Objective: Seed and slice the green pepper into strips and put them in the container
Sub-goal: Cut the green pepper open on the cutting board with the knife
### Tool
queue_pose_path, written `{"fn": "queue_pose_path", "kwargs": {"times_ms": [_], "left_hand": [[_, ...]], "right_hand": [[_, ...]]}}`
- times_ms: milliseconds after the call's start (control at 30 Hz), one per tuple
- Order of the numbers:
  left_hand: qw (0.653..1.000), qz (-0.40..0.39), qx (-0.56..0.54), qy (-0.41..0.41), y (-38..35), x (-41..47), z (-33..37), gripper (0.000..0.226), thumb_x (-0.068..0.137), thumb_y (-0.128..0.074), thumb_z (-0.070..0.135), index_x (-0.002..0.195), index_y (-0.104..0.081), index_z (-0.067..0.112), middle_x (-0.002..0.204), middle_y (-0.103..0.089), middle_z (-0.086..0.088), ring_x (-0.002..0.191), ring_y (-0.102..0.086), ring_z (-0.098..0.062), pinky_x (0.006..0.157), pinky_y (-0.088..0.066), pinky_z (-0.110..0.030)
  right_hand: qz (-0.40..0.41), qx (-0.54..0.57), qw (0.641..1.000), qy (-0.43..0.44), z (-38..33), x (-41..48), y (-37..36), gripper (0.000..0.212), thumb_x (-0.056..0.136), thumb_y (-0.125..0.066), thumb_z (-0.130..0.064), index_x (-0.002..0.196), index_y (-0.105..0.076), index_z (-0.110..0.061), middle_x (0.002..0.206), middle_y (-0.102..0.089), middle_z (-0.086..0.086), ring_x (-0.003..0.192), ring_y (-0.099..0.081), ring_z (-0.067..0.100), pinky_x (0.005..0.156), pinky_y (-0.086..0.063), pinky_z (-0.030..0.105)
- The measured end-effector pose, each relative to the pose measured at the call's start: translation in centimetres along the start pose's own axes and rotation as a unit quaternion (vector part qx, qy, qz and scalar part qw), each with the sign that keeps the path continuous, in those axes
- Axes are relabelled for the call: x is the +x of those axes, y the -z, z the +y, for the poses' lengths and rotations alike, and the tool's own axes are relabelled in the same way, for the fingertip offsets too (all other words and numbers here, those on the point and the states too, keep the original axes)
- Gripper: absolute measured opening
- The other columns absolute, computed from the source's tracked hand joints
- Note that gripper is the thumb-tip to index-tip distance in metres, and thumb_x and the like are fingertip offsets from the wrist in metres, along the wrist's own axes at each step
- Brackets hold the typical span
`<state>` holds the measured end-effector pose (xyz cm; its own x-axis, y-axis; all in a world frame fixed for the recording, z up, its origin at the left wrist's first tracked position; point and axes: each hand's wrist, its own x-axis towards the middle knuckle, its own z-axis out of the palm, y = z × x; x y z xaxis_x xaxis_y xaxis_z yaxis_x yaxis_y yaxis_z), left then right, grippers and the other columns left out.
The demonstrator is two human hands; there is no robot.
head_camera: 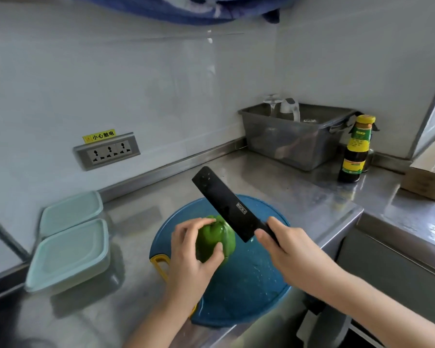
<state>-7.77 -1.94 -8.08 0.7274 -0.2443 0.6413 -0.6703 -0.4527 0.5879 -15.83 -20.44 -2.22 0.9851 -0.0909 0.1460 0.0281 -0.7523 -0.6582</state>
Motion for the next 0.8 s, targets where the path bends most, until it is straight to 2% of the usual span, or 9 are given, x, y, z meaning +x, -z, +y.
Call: {"fn": "queue_pose_path", "kwargs": {"times_ms": [100, 267, 367, 533, 667, 800], "left_hand": [[1.0, 0.011, -0.004, -0.006, 0.0, -0.2, 0.2, 0.039, 0.077, -0.057, 0.04, 0.113, -0.053, 0.025, 0.11, -0.049, 0.003, 0.106, -0.049, -0.006, 0.084, -0.039, -0.004], [1.0, 0.02, -0.018, -0.002, 0.0, -0.3, 0.4, 0.037, 0.076, -0.058, 0.037, 0.111, -0.052, 0.027, 0.11, -0.05, 0.003, 0.108, -0.048, -0.002, 0.085, -0.037, -0.002], [0.999, 0.026, -0.033, 0.008, -0.1, -0.4, 0.7, 0.036, 0.075, -0.059, 0.037, 0.11, -0.052, 0.029, 0.112, -0.051, 0.004, 0.109, -0.05, -0.005, 0.086, -0.036, -0.003], [0.998, 0.039, -0.04, 0.029, -0.5, -0.4, 1.0, 0.048, 0.072, -0.067, 0.049, 0.107, -0.058, 0.019, 0.113, -0.05, -0.003, 0.109, -0.052, -0.014, 0.087, -0.039, -0.004], [0.998, 0.048, -0.037, 0.036, -0.3, -0.6, 1.0, 0.044, 0.067, -0.068, 0.047, 0.105, -0.059, 0.027, 0.105, -0.047, 0.0, 0.103, -0.053, -0.013, 0.085, -0.04, -0.003], [0.997, 0.053, -0.027, 0.039, -0.2, -0.7, 1.1, 0.043, 0.067, -0.069, 0.045, 0.105, -0.06, 0.028, 0.101, -0.05, 0.001, 0.1, -0.055, -0.01, 0.083, -0.041, -0.004]], "right_hand": [[0.023, -0.004, 1.0, 0.017, 0.6, -1.1, -1.4, 0.032, 0.097, -0.035, -0.042, 0.081, -0.035, -0.014, 0.058, -0.043, 0.002, 0.047, -0.033, 0.015, 0.048, -0.029, 0.031], [0.05, -0.043, 0.997, 0.036, 0.8, -1.9, -2.3, 0.028, 0.098, -0.032, -0.041, 0.083, -0.033, -0.017, 0.054, -0.037, -0.004, 0.045, -0.031, 0.017, 0.047, -0.025, 0.027], [0.053, -0.075, 0.995, 0.044, 0.7, -2.3, -2.8, 0.024, 0.098, -0.031, -0.04, 0.086, -0.031, -0.019, 0.054, -0.036, -0.006, 0.045, -0.033, 0.016, 0.047, -0.026, 0.029], [0.05, -0.075, 0.995, 0.046, 0.9, -2.4, -3.4, 0.024, 0.099, -0.032, -0.038, 0.088, -0.031, -0.017, 0.054, -0.037, -0.005, 0.045, -0.032, 0.017, 0.045, -0.024, 0.028], [0.054, -0.074, 0.994, 0.052, 1.5, -2.7, -3.6, 0.022, 0.099, -0.032, -0.039, 0.086, -0.029, -0.02, 0.054, -0.038, -0.004, 0.044, -0.033, 0.018, 0.046, -0.026, 0.026], [0.066, -0.102, 0.991, 0.057, 1.9, -2.9, -4.4, 0.021, 0.098, -0.031, -0.041, 0.087, -0.023, -0.025, 0.052, -0.033, -0.006, 0.043, -0.031, 0.018, 0.045, -0.024, 0.027]]}}
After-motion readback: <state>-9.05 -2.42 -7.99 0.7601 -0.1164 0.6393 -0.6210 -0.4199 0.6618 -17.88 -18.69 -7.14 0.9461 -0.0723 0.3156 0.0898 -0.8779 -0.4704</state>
